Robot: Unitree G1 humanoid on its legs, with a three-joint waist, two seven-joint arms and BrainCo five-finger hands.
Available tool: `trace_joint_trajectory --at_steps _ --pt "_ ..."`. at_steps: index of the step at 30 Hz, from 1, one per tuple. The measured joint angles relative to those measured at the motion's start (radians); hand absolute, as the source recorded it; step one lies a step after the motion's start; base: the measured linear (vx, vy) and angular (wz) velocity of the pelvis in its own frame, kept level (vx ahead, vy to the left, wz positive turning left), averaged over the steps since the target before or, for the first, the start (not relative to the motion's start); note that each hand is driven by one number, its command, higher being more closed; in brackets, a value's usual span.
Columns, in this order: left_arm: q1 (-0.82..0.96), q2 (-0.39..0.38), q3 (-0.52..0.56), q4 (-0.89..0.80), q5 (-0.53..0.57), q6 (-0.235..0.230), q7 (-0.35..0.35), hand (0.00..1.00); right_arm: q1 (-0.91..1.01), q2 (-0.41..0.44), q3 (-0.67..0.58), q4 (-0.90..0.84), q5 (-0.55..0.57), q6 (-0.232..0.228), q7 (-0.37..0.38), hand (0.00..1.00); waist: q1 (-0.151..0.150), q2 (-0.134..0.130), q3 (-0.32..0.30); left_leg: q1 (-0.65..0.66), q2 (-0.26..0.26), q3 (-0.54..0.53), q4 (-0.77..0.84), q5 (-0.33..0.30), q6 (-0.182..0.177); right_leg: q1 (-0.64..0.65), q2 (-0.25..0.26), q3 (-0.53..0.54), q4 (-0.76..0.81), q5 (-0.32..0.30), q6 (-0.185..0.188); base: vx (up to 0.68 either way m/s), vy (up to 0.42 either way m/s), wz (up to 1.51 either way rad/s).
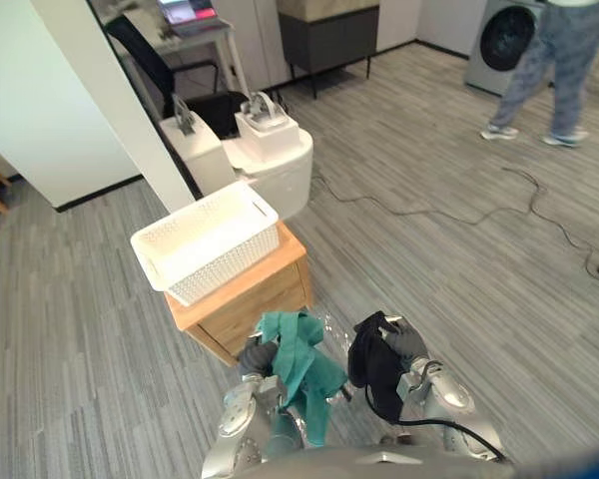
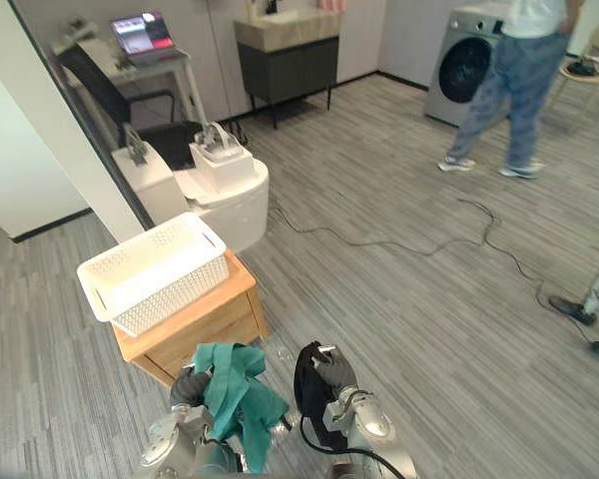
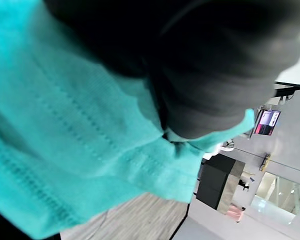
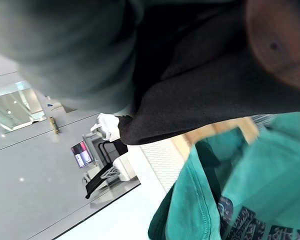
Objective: Tidy the bed and pick cloth on bed and put in laundry
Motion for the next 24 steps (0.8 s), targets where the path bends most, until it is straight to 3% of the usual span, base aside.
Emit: trace_joint_trajectory --at_steps 1,2,3,4,5,7,8,12,14,15,16,17,19,20,22,23,24 --pt "-0.001 -0.012 0.008 -0.014 0.0 0.002 0.0 1.0 -0.009 0.001 -0.002 0.01 -0.002 0.002 0.0 1.0 0.0 -0.006 0.003 0.005 -0.071 0.025 -0.222 0.025 -0.004 0.011 -0.027 -0.018 -0.005 0.002 0.017 0.27 0.089 0.3" --pt "0.001 -0.017 0.008 -0.034 0.0 0.007 0.0 1.0 -0.011 0.001 -0.007 0.012 -0.003 0.003 0.0 1.0 0.0 -0.006 0.004 0.013 -0.103 0.032 -0.367 0.079 -0.004 0.014 -0.037 -0.027 -0.005 -0.002 0.027 0.32 0.117 0.29" --pt "0.002 -0.021 0.008 -0.044 0.0 0.008 0.0 1.0 -0.01 0.001 -0.008 0.012 -0.003 0.004 0.0 1.0 0.0 -0.004 0.003 0.02 -0.112 0.036 -0.433 0.113 -0.005 0.017 -0.038 -0.029 -0.005 -0.007 0.035 0.26 0.151 0.22" --pt "0.005 -0.023 0.008 -0.068 0.001 0.008 0.0 1.0 -0.012 0.003 -0.008 0.014 -0.003 0.008 0.0 1.0 0.002 0.002 0.002 0.037 -0.116 0.04 -0.564 0.222 -0.002 0.039 -0.036 -0.035 -0.005 -0.03 0.069 0.23 0.146 0.25" --pt "0.004 -0.024 0.008 -0.068 0.001 0.008 0.001 1.0 -0.013 0.009 -0.008 0.028 -0.003 0.01 0.0 1.0 0.001 0.007 -0.002 0.057 -0.121 0.047 -0.564 0.283 0.049 0.065 -0.039 -0.043 -0.004 -0.044 0.082 0.3 0.185 0.34" --pt "-0.001 -0.018 0.009 -0.065 0.001 0.003 0.003 1.0 -0.02 0.024 0.008 0.048 -0.003 0.012 -0.001 1.0 -0.001 -0.053 -0.005 0.071 -0.17 0.049 -0.55 0.243 0.08 0.092 -0.082 -0.053 -0.007 -0.068 0.116 0.29 0.159 0.23" --pt "-0.002 -0.015 0.009 -0.063 0.001 -0.001 0.005 1.0 -0.03 0.028 0.025 0.049 -0.003 0.012 0.0 1.0 0.002 -0.066 -0.001 0.069 -0.178 0.063 -0.522 0.21 0.088 0.099 -0.099 -0.053 -0.012 -0.059 0.133 0.22 0.123 -0.05" --pt "-0.015 -0.009 0.007 -0.059 0.002 -0.009 0.005 1.0 -0.027 0.052 0.026 0.071 -0.003 0.006 0.003 1.0 -0.008 -0.062 -0.004 0.112 -0.216 0.071 -0.521 0.153 0.104 0.101 -0.144 -0.056 0.08 -0.045 0.168 0.17 0.14 -0.02" --pt "-0.056 -0.002 -0.015 -0.048 0.003 -0.01 -0.001 1.0 -0.018 0.045 0.019 0.085 -0.003 0.006 0.0 1.0 -0.01 -0.069 -0.005 0.169 -0.263 0.039 -0.566 0.142 0.117 -0.015 -0.215 -0.055 0.415 -0.055 0.192 0.12 0.136 0.53" --pt "-0.077 0.013 -0.033 -0.039 0.003 -0.009 -0.001 1.0 -0.011 0.047 0.004 0.085 -0.003 0.0 -0.004 1.0 -0.016 -0.089 -0.004 0.194 -0.296 0.008 -0.578 0.139 0.121 -0.081 -0.262 -0.049 0.593 -0.012 0.187 0.24 0.159 1.03" --pt "-0.097 0.04 -0.053 -0.034 0.008 -0.003 -0.002 1.0 -0.003 0.053 -0.008 0.086 -0.003 -0.006 -0.01 1.0 -0.035 -0.112 0.001 0.245 -0.339 -0.052 -0.591 0.129 0.148 -0.166 -0.312 -0.015 0.81 0.134 0.145 0.27 0.154 1.02" --pt "-0.098 0.042 -0.061 -0.032 0.01 -0.002 -0.002 1.0 0.001 0.054 -0.013 0.086 -0.003 -0.007 -0.012 1.0 -0.041 -0.111 0.002 0.255 -0.345 -0.069 -0.592 0.127 0.157 -0.194 -0.311 0.008 0.865 0.149 0.131 0.32 0.131 1.12" --pt "-0.099 0.066 -0.074 -0.015 0.014 -0.001 0.0 1.0 0.022 0.059 -0.02 0.07 -0.003 -0.023 -0.011 1.0 -0.063 -0.099 0.004 0.304 -0.339 -0.162 -0.598 0.108 0.18 -0.297 -0.212 0.061 0.967 0.003 0.11 0.28 0.041 1.05" --pt "-0.1 0.069 -0.074 -0.015 0.014 -0.001 -0.001 1.0 0.022 0.061 -0.02 0.063 -0.003 -0.024 -0.011 1.0 -0.067 -0.098 0.006 0.314 -0.338 -0.179 -0.601 0.105 0.182 -0.315 -0.193 0.061 0.953 -0.017 0.109 0.28 -0.008 1.03" --pt "-0.101 0.073 -0.079 -0.014 0.015 0.004 -0.001 1.0 0.022 0.077 -0.024 0.01 -0.004 -0.024 -0.006 1.0 -0.085 -0.077 0.015 0.35 -0.322 -0.263 -0.617 0.099 0.178 -0.384 -0.065 0.073 0.732 -0.08 0.102 0.29 -0.038 0.96" --pt "-0.101 0.074 -0.081 -0.014 0.015 0.007 -0.002 1.0 0.024 0.078 -0.025 -0.002 -0.004 -0.024 -0.006 1.0 -0.091 -0.073 0.015 0.353 -0.317 -0.273 -0.615 0.097 0.18 -0.388 -0.039 0.09 0.663 -0.078 0.105 0.28 -0.069 1.08" --pt "-0.105 0.079 -0.092 -0.008 0.019 0.011 -0.007 1.0 0.025 0.08 -0.025 -0.03 -0.004 -0.021 -0.008 1.0 -0.107 -0.069 0.013 0.361 -0.316 -0.319 -0.614 0.084 0.176 -0.394 0.02 0.14 0.485 -0.061 0.121 0.32 -0.105 1.21"
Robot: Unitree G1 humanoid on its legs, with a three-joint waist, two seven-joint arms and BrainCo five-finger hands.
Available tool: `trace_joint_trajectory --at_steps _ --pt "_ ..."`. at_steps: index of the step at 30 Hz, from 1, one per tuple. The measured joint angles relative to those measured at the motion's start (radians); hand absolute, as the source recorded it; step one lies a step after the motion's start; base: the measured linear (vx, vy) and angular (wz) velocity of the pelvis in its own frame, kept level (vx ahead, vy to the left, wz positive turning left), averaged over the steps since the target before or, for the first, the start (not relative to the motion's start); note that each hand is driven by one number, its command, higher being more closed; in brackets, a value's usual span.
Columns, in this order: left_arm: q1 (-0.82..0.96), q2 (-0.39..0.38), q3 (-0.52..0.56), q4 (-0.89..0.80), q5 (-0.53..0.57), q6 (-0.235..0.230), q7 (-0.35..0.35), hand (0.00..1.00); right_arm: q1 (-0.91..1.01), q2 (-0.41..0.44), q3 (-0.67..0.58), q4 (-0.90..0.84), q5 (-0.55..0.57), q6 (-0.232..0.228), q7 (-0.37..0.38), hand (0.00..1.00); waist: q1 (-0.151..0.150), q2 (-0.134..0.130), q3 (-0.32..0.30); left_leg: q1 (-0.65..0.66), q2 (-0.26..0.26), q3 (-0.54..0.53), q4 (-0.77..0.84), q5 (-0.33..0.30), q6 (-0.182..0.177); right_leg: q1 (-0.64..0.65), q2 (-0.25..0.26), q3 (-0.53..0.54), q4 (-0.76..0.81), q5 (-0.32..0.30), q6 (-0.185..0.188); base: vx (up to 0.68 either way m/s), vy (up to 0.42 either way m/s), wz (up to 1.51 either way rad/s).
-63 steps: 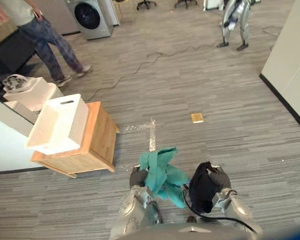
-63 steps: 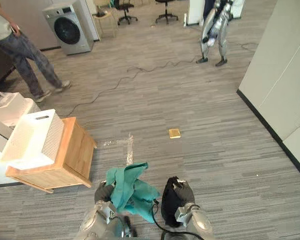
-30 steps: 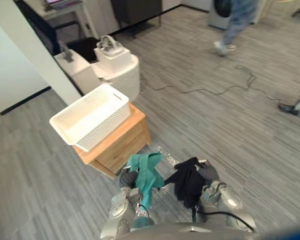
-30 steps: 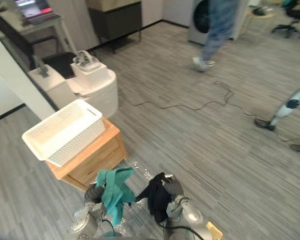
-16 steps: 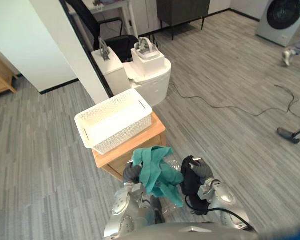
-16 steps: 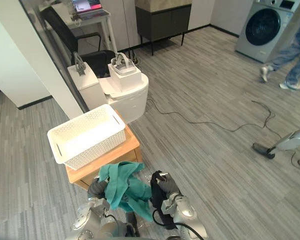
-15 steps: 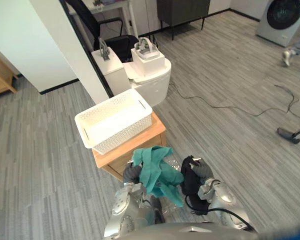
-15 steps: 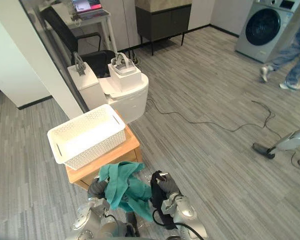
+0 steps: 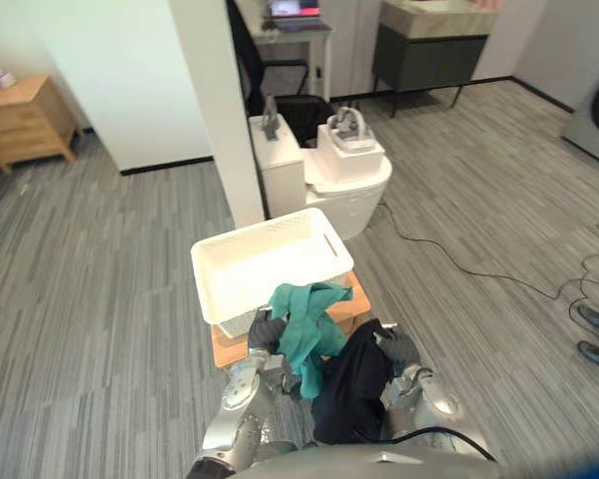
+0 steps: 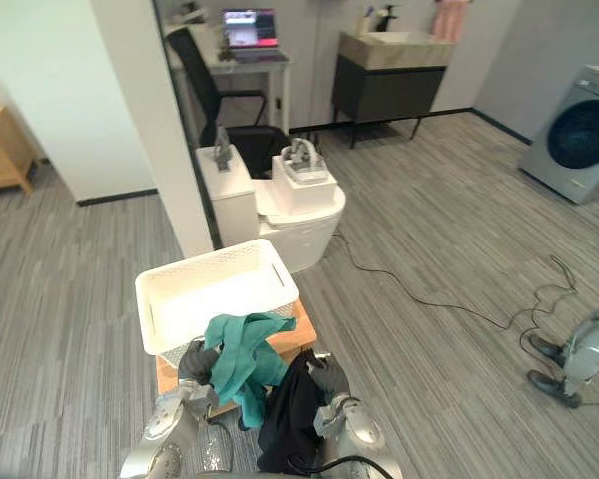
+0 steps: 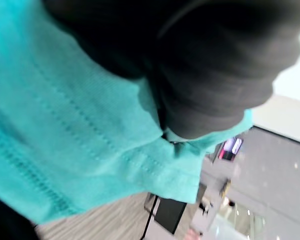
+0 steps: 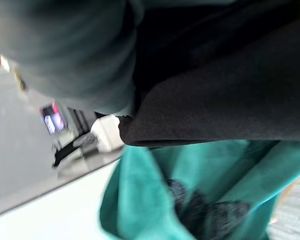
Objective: Tidy the bed and pick cloth on bed and put in laundry
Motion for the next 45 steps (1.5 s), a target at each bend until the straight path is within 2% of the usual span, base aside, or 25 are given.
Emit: trace_joint_trajectory --at_steps 1,2,3,4,5,6,7,10,11,12,13,14,16,18,21,24,27,30,31,32,34,35,37,40,45 --pt "-0.014 0.01 -0.032 0.031 0.003 0.001 -0.017 1.0 0.0 0.008 0.001 -0.025 0.0 0.002 -0.014 1.0 -0.009 0.003 -0.001 0.019 -0.002 -0.055 0.006 -0.011 -0.01 0.004 0.035 0.042 -0.136 0.047 0.003 0.35 -0.121 1.24" --pt "-0.017 0.014 -0.046 0.042 0.004 0.001 -0.023 1.0 0.0 0.008 0.001 -0.031 0.0 0.002 -0.021 1.0 -0.012 0.003 -0.001 0.025 -0.003 -0.07 0.011 -0.018 -0.016 0.006 0.043 0.054 -0.172 0.069 0.002 0.41 -0.157 1.29" --pt "-0.02 0.024 -0.079 0.059 0.017 0.001 -0.039 1.0 -0.001 0.01 0.005 -0.045 0.0 0.002 -0.045 1.0 -0.016 -0.021 -0.014 0.031 -0.019 -0.087 0.042 -0.047 -0.044 0.017 0.036 0.078 -0.249 0.161 -0.005 0.43 -0.178 1.21" --pt "-0.024 0.035 -0.102 0.076 0.034 -0.001 -0.045 1.0 -0.008 0.012 0.01 -0.038 0.001 0.002 -0.061 1.0 -0.015 -0.03 -0.021 0.035 -0.032 -0.065 0.066 -0.08 -0.07 0.026 0.013 0.074 -0.256 0.213 -0.074 0.42 -0.179 1.04" --pt "-0.03 0.021 -0.106 0.09 0.037 -0.001 -0.046 1.0 -0.019 0.007 0.006 -0.029 0.001 0.003 -0.067 1.0 -0.011 -0.012 -0.019 0.038 -0.019 -0.055 0.071 -0.088 -0.076 0.029 0.022 0.066 -0.249 0.216 -0.073 0.37 -0.153 0.65" --pt "-0.024 0.0 -0.103 0.094 0.04 -0.003 -0.046 1.0 -0.056 -0.001 0.001 0.002 0.002 0.003 -0.078 1.0 0.0 0.029 -0.019 0.04 0.016 -0.025 0.083 -0.102 -0.103 0.053 0.039 0.049 -0.278 0.211 -0.083 0.37 -0.146 0.31" --pt "-0.025 -0.001 -0.099 0.096 0.04 -0.004 -0.047 1.0 -0.086 -0.001 0.0 0.034 0.003 0.003 -0.084 1.0 -0.001 0.048 -0.021 0.039 0.043 0.004 0.087 -0.104 -0.116 0.078 0.055 0.032 -0.315 0.208 -0.09 0.35 -0.133 0.32" --pt "-0.032 0.006 -0.097 0.101 0.038 -0.004 -0.061 1.0 -0.085 0.0 -0.007 0.052 0.002 0.002 -0.095 1.0 -0.001 0.039 -0.017 0.009 0.06 0.046 0.191 -0.075 -0.129 0.149 0.06 0.023 -0.383 0.189 -0.103 0.22 -0.117 0.31" --pt "-0.027 0.008 -0.098 0.102 0.036 -0.001 -0.065 1.0 -0.072 -0.005 -0.007 0.059 0.002 0.001 -0.106 1.0 0.0 0.033 -0.008 -0.054 0.07 0.091 0.35 -0.054 -0.162 0.206 0.054 0.029 -0.444 0.183 -0.108 0.1 -0.086 0.06" --pt "-0.026 0.008 -0.098 0.102 0.036 -0.001 -0.066 1.0 -0.07 -0.005 -0.007 0.059 0.002 0.001 -0.107 1.0 0.0 0.034 -0.008 -0.059 0.072 0.095 0.365 -0.052 -0.166 0.211 0.054 0.03 -0.45 0.183 -0.108 0.12 -0.083 -0.02" --pt "-0.022 0.008 -0.097 0.102 0.036 0.001 -0.067 1.0 -0.06 -0.005 -0.007 0.059 0.002 0.002 -0.114 1.0 0.001 0.028 -0.003 -0.102 0.091 0.135 0.477 -0.042 -0.17 0.251 0.051 0.044 -0.493 0.192 -0.117 0.09 -0.024 -0.19" --pt "-0.015 0.005 -0.097 0.101 0.036 0.001 -0.072 1.0 -0.047 -0.002 -0.008 0.057 0.001 0.001 -0.117 1.0 0.001 0.038 -0.012 -0.097 0.159 0.219 0.452 -0.08 -0.154 0.262 0.064 0.049 -0.513 0.201 -0.127 0.1 -0.028 -0.23" --pt "-0.018 -0.008 -0.097 0.099 0.036 0.0 -0.089 1.0 -0.048 -0.004 -0.021 0.055 -0.006 0.001 -0.117 1.0 -0.003 0.051 -0.019 -0.093 0.213 0.249 0.356 -0.062 -0.157 0.257 0.077 0.062 -0.514 0.197 -0.125 0.09 0.014 -0.42" --pt "-0.013 -0.018 -0.098 0.094 0.032 0.0 -0.099 1.0 -0.049 -0.003 -0.032 0.047 -0.031 0.002 -0.117 1.0 0.001 0.051 -0.026 -0.071 0.201 0.262 0.287 -0.04 -0.164 0.249 0.079 0.11 -0.518 0.205 -0.108 0.09 0.074 -0.56" --pt "-0.016 -0.024 -0.102 0.079 0.022 0.0 -0.103 1.0 -0.043 -0.004 -0.054 -0.008 -0.037 0.004 -0.119 1.0 -0.011 0.031 -0.028 -0.041 0.182 0.256 0.194 -0.039 -0.165 0.233 0.083 0.143 -0.549 0.247 -0.091 0.03 0.116 -0.32" --pt "-0.03 -0.026 -0.118 0.069 0.009 0.004 -0.109 1.0 -0.042 0.004 -0.104 -0.054 -0.037 0.005 -0.14 1.0 -0.032 0.031 -0.03 0.023 0.17 0.261 0.05 -0.044 -0.173 0.228 0.095 0.159 -0.575 0.278 -0.078 -0.01 0.134 -0.18" --pt "-0.039 -0.021 -0.131 0.069 0.0 0.022 -0.109 1.0 -0.038 0.013 -0.155 -0.085 -0.067 0.005 -0.179 1.0 -0.033 0.02 -0.034 0.05 0.149 0.308 -0.018 -0.049 -0.179 0.202 0.096 0.199 -0.566 0.303 -0.053 -0.11 0.185 -0.32" --pt "-0.034 -0.004 -0.138 0.069 0.0 0.043 -0.1 1.0 -0.027 0.018 -0.19 -0.165 -0.079 0.005 -0.202 1.0 -0.033 -0.003 -0.029 0.04 0.126 0.365 -0.017 -0.07 -0.144 0.169 0.085 0.223 -0.553 0.328 -0.045 -0.17 0.094 -0.44" --pt "-0.024 0.01 -0.137 0.069 -0.002 0.049 -0.087 1.0 -0.009 0.016 -0.201 -0.202 -0.091 0.005 -0.211 1.0 -0.03 -0.015 -0.031 0.03 0.124 0.388 -0.019 -0.066 -0.131 0.153 0.083 0.201 -0.536 0.318 -0.059 -0.17 0.041 -0.4" --pt "-0.021 0.014 -0.134 0.069 -0.006 0.052 -0.08 1.0 -0.005 0.015 -0.204 -0.215 -0.1 0.006 -0.213 1.0 -0.03 -0.014 -0.029 0.025 0.127 0.394 -0.016 -0.066 -0.124 0.144 0.082 0.183 -0.513 0.303 -0.062 -0.1 0.006 -0.34" --pt "-0.021 0.024 -0.114 0.068 -0.013 0.053 -0.053 1.0 -0.007 0.008 -0.243 -0.29 -0.118 0.007 -0.225 1.0 -0.027 -0.017 -0.03 0.004 0.151 0.418 0.013 -0.066 -0.118 0.121 0.076 0.14 -0.36 0.201 -0.045 -0.02 0.0 -0.31" --pt "-0.021 0.024 -0.108 0.067 -0.017 0.053 -0.051 1.0 -0.008 0.004 -0.249 -0.302 -0.118 0.006 -0.226 1.0 -0.027 -0.019 -0.031 0.0 0.152 0.418 0.019 -0.068 -0.12 0.126 0.07 0.134 -0.354 0.191 -0.04 0.02 -0.004 -0.33" --pt "-0.034 0.023 -0.079 0.042 -0.02 0.063 -0.018 1.0 -0.027 -0.016 -0.288 -0.369 -0.147 -0.006 -0.236 1.0 -0.024 -0.047 -0.027 -0.017 0.154 0.439 0.04 -0.076 -0.134 0.156 0.057 0.135 -0.424 0.182 -0.02 0.01 -0.054 -0.29" --pt "-0.036 0.004 -0.07 0.039 -0.02 0.074 -0.016 1.0 -0.059 -0.086 -0.345 -0.44 -0.154 -0.007 -0.237 1.0 -0.025 -0.018 -0.02 -0.012 0.165 0.447 0.041 -0.074 -0.138 0.178 0.067 0.138 -0.478 0.209 -0.023 0.02 -0.059 -0.14" --pt "-0.035 -0.01 -0.053 0.032 -0.02 0.074 -0.021 1.0 -0.226 -0.21 -0.412 -0.553 -0.154 0.003 -0.185 1.0 -0.001 -0.015 -0.025 0.0 0.176 0.445 0.041 -0.074 -0.148 0.238 0.073 0.137 -0.583 0.263 -0.027 0.01 -0.013 -0.01"
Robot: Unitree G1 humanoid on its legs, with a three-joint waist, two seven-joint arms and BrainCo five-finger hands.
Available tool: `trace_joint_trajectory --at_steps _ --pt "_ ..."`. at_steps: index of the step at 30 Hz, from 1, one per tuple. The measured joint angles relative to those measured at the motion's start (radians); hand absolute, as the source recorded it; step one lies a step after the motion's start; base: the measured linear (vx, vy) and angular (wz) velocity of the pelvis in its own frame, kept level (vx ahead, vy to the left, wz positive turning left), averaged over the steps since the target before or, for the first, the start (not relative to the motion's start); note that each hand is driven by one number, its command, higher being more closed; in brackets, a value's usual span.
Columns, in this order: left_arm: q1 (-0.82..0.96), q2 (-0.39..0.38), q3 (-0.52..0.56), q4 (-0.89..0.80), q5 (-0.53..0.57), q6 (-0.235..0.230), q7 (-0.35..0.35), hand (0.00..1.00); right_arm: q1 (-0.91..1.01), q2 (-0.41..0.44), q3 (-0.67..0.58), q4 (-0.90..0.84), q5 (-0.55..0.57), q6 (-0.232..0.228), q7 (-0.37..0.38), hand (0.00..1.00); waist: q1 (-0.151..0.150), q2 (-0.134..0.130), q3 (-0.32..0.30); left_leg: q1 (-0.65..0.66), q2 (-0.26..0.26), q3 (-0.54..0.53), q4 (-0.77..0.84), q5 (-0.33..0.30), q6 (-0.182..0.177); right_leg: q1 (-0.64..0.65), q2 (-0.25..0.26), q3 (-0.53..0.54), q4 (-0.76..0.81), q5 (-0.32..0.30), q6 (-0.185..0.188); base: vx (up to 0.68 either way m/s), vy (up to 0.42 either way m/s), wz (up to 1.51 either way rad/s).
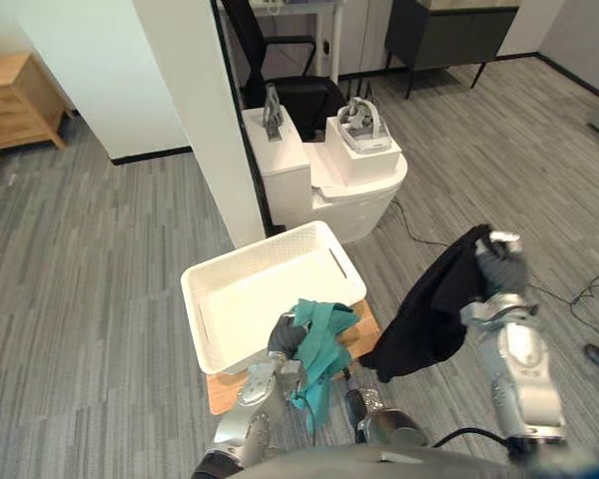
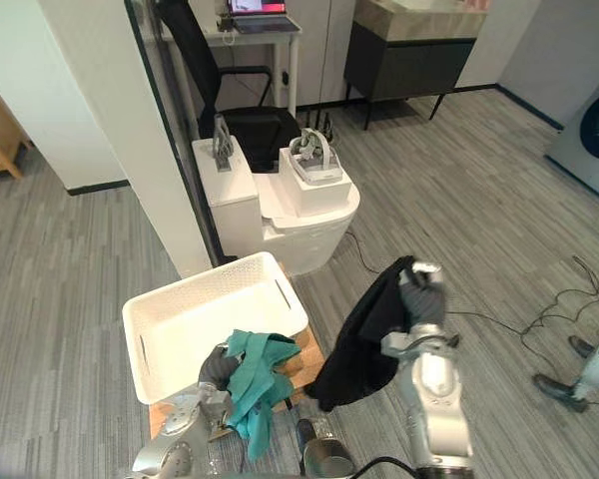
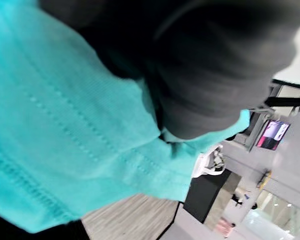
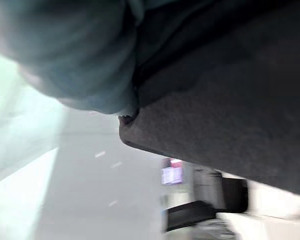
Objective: Tidy the bed and pick cloth on bed and put in laundry
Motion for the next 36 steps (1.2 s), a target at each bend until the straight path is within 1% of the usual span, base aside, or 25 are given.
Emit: trace_joint_trajectory --at_steps 2,3,4,5,7,8,9,10,13,15,18,19,21,22,23,25,31,33,36 --pt "-0.002 0.0 0.003 0.0 -0.002 -0.001 -0.004 1.0 -0.13 -0.052 0.01 -0.021 0.0 0.019 0.056 1.0 0.004 -0.002 -0.014 -0.006 0.0 -0.003 0.001 0.001 0.0 0.013 -0.004 -0.005 -0.035 0.02 0.002 -0.01 -0.014 0.05" --pt "-0.003 0.0 0.003 0.0 -0.003 -0.001 -0.004 1.0 -0.149 -0.058 0.014 -0.021 0.001 0.024 0.065 1.0 0.007 -0.002 -0.016 -0.007 0.0 -0.003 0.002 0.002 0.0 0.015 -0.005 -0.005 -0.04 0.023 0.002 0.0 -0.01 0.05" --pt "-0.013 -0.001 0.003 0.0 -0.021 -0.001 -0.005 1.0 -0.188 -0.076 0.027 -0.022 0.003 0.037 0.089 1.0 0.021 -0.003 -0.018 -0.009 0.0 -0.004 0.008 0.002 0.0 0.018 -0.006 -0.006 -0.05 0.03 0.003 0.01 -0.006 0.04" --pt "-0.022 -0.002 0.004 0.0 -0.022 -0.001 -0.005 1.0 -0.208 -0.083 0.035 -0.021 0.004 0.048 0.102 1.0 0.028 -0.004 -0.019 -0.01 0.0 -0.007 0.01 0.002 0.0 0.022 -0.007 -0.008 -0.057 0.034 0.003 0.01 -0.005 0.09" --pt "-0.043 -0.007 0.016 0.001 -0.032 -0.005 -0.008 1.0 -0.286 -0.112 0.089 -0.017 0.0 0.087 0.132 1.0 0.032 -0.004 -0.02 -0.013 -0.005 -0.027 0.008 0.003 0.002 0.032 -0.015 -0.026 -0.068 0.04 0.004 0.0 -0.006 0.21" --pt "-0.046 -0.011 0.027 0.001 -0.036 -0.005 -0.011 1.0 -0.322 -0.118 0.11 -0.014 -0.001 0.098 0.138 1.0 0.032 -0.003 -0.022 -0.012 -0.007 -0.03 0.007 0.004 0.003 0.034 -0.016 -0.03 -0.069 0.041 0.005 -0.01 -0.002 0.16" --pt "-0.05 -0.014 0.034 0.002 -0.038 -0.005 -0.016 1.0 -0.358 -0.129 0.129 -0.006 -0.001 0.104 0.143 1.0 0.035 -0.003 -0.025 -0.013 -0.008 -0.03 0.006 0.004 0.003 0.034 -0.018 -0.03 -0.072 0.044 0.005 -0.01 0.001 0.05" --pt "-0.056 -0.013 0.034 0.006 -0.038 -0.005 -0.016 1.0 -0.4 -0.148 0.151 0.009 -0.001 0.107 0.15 1.0 0.045 -0.003 -0.035 -0.015 -0.011 -0.031 0.002 0.006 0.006 0.035 -0.02 -0.031 -0.079 0.047 0.005 0.0 0.0 0.0" --pt "-0.061 -0.014 0.033 0.044 -0.039 -0.007 -0.018 1.0 -0.5 -0.148 0.191 0.091 0.0 0.112 0.157 1.0 0.048 -0.009 -0.056 -0.012 -0.018 -0.055 -0.006 0.01 0.01 0.052 -0.03 -0.053 -0.097 0.053 0.003 0.0 -0.003 0.18" --pt "-0.068 -0.016 0.031 0.071 -0.039 -0.005 -0.018 1.0 -0.537 -0.148 0.213 0.122 0.012 0.112 0.159 1.0 0.05 -0.01 -0.057 -0.011 -0.019 -0.066 -0.006 0.012 0.013 0.058 -0.034 -0.066 -0.097 0.053 0.003 -0.02 -0.01 0.25" --pt "-0.073 -0.016 0.031 0.094 -0.038 -0.003 -0.02 1.0 -0.589 -0.141 0.287 0.158 0.014 0.112 0.175 1.0 0.057 -0.011 -0.057 -0.013 -0.024 -0.082 -0.009 0.018 0.015 0.062 -0.041 -0.084 -0.097 0.053 0.003 -0.03 -0.017 0.16" --pt "-0.075 -0.016 0.03 0.109 -0.037 -0.003 -0.021 1.0 -0.614 -0.131 0.326 0.181 0.017 0.111 0.188 1.0 0.068 -0.011 -0.057 -0.014 -0.026 -0.083 -0.009 0.02 0.016 0.062 -0.042 -0.084 -0.098 0.053 0.002 -0.03 -0.019 0.07" --pt "-0.075 -0.016 0.027 0.111 -0.037 -0.001 -0.021 1.0 -0.62 -0.118 0.35 0.189 0.017 0.111 0.194 1.0 0.082 -0.011 -0.057 -0.014 -0.026 -0.085 -0.01 0.023 0.016 0.063 -0.044 -0.087 -0.098 0.054 0.001 -0.03 -0.022 0.05" --pt "-0.075 -0.016 0.026 0.111 -0.037 0.0 -0.019 1.0 -0.62 -0.096 0.355 0.192 0.017 0.111 0.198 1.0 0.086 -0.012 -0.058 -0.016 -0.027 -0.089 -0.01 0.024 0.017 0.063 -0.045 -0.091 -0.098 0.054 0.001 -0.03 -0.029 0.12" --pt "-0.075 -0.017 0.023 0.111 -0.037 0.0 -0.017 1.0 -0.623 -0.065 0.356 0.2 0.017 0.107 0.2 1.0 0.086 -0.013 -0.058 -0.016 -0.028 -0.094 -0.01 0.026 0.018 0.065 -0.048 -0.098 -0.098 0.054 0.001 -0.02 -0.024 0.13" --pt "-0.075 -0.017 0.02 0.111 -0.035 0.002 -0.016 1.0 -0.639 -0.043 0.374 0.219 0.017 0.1 0.203 1.0 0.085 -0.013 -0.058 -0.017 -0.03 -0.101 -0.009 0.028 0.019 0.068 -0.05 -0.106 -0.099 0.054 0.001 -0.03 -0.022 0.12" --pt "-0.078 -0.019 -0.004 0.111 -0.029 0.033 -0.003 1.0 -0.643 0.036 0.466 0.226 0.011 0.101 0.252 1.0 0.088 -0.027 -0.066 -0.028 -0.031 -0.118 -0.009 0.038 0.019 0.064 -0.054 -0.127 -0.099 0.054 -0.002 -0.02 -0.026 0.09" --pt "-0.079 -0.025 -0.01 0.111 -0.025 0.044 0.004 1.0 -0.615 0.058 0.504 0.227 0.011 0.11 0.274 1.0 0.091 -0.028 -0.066 -0.029 -0.031 -0.125 -0.01 0.04 0.018 0.066 -0.054 -0.132 -0.099 0.055 -0.002 -0.02 -0.022 0.11" --pt "-0.078 -0.033 -0.012 0.111 -0.016 0.058 0.005 1.0 -0.526 0.084 0.583 0.269 0.009 0.131 0.289 1.0 0.107 -0.029 -0.067 -0.027 -0.03 -0.136 -0.01 0.043 0.016 0.073 -0.055 -0.142 -0.099 0.055 -0.002 -0.02 -0.023 0.1"
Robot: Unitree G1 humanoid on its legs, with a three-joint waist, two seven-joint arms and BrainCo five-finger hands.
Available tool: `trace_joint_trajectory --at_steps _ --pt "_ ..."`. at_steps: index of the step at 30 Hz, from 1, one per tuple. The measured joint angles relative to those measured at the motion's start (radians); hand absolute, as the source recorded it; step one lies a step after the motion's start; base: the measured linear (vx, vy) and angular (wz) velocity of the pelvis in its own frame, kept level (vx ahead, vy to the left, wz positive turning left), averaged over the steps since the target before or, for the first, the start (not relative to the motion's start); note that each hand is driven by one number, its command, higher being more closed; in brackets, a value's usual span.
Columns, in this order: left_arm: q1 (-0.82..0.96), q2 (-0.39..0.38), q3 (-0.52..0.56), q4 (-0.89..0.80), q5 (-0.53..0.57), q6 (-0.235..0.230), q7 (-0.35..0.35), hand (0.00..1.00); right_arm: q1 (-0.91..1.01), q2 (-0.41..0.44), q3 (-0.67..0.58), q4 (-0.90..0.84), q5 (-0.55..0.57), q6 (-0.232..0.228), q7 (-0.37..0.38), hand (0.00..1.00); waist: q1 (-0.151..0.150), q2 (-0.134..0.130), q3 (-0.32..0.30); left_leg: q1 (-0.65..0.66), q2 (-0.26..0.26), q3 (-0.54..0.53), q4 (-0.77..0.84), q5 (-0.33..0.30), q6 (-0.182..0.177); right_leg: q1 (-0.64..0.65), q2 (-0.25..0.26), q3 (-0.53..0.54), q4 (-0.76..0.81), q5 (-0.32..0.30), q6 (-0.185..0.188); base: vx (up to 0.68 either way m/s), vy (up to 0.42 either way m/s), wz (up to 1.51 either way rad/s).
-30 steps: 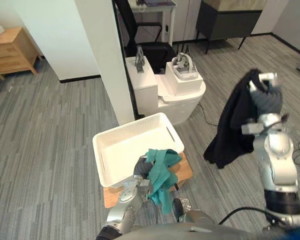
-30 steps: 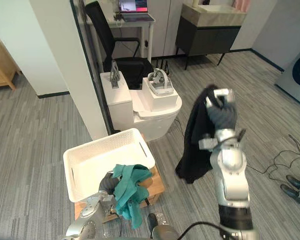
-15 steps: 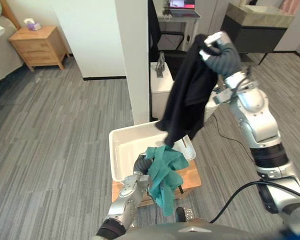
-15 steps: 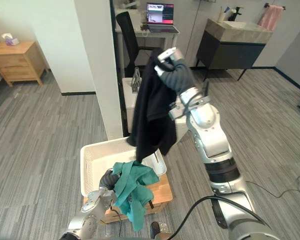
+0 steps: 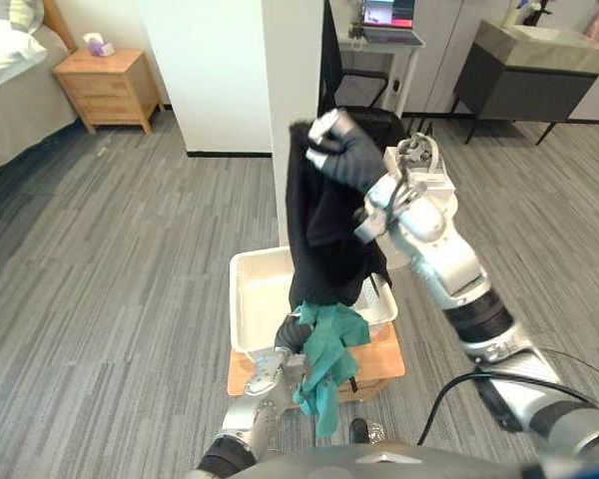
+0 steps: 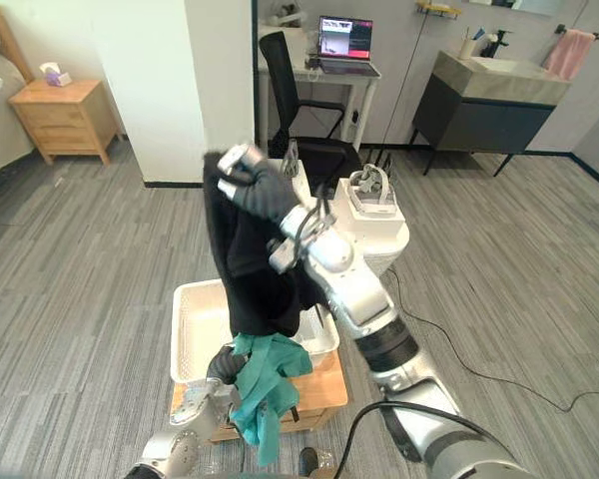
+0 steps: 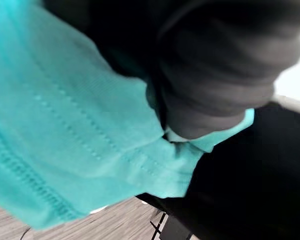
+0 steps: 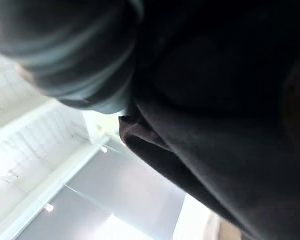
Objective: Tidy the bed and pick cloth on bed and put in laundry
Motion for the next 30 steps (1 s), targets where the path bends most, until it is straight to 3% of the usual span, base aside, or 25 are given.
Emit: trace_joint_trajectory --at_steps 7,13,18,24,27,30 --pt "0.012 0.001 -0.005 -0.001 0.04 0.009 0.001 1.0 0.1 0.094 0.174 0.117 -0.051 0.056 0.023 1.0 0.012 -0.012 0.014 -0.015 0.004 -0.019 -0.002 0.013 -0.007 -0.004 -0.002 -0.029 -0.005 -0.014 -0.026 -0.03 -0.027 0.09" --pt "0.0 0.002 -0.035 -0.061 0.068 0.014 0.0 1.0 0.099 0.185 0.249 0.176 -0.121 0.107 -0.043 1.0 0.04 -0.027 0.083 -0.11 0.004 -0.071 0.008 0.038 -0.02 -0.076 -0.011 -0.095 -0.003 -0.011 -0.033 -0.03 -0.045 0.29" --pt "-0.059 0.001 -0.036 -0.096 0.072 0.014 0.001 1.0 -0.045 0.211 0.268 0.233 -0.21 0.163 -0.126 1.0 0.057 -0.011 0.212 -0.202 0.005 -0.083 0.054 0.043 -0.017 -0.135 -0.02 -0.11 0.001 0.027 -0.025 -0.04 -0.011 0.06" --pt "-0.109 -0.007 -0.043 -0.135 0.072 0.007 0.0 1.0 -0.2 0.203 0.158 0.343 -0.288 0.191 -0.199 1.0 0.058 0.026 0.331 -0.241 -0.009 -0.081 0.059 0.05 -0.014 -0.191 -0.04 -0.143 0.041 0.035 -0.017 -0.04 0.033 0.0" --pt "-0.116 -0.007 -0.048 -0.135 0.072 0.005 -0.002 1.0 -0.262 0.193 0.105 0.407 -0.326 0.208 -0.225 1.0 0.067 0.034 0.339 -0.286 -0.014 -0.084 0.062 0.055 -0.01 -0.232 -0.047 -0.158 0.041 0.047 -0.006 -0.01 0.019 0.05" --pt "-0.134 -0.012 -0.064 -0.135 0.072 0.005 -0.012 1.0 -0.328 0.122 0.052 0.446 -0.366 0.215 -0.243 1.0 0.087 0.062 0.362 -0.304 -0.019 -0.088 0.067 0.056 -0.009 -0.246 -0.054 -0.17 0.044 0.052 -0.005 0.01 0.029 0.08"
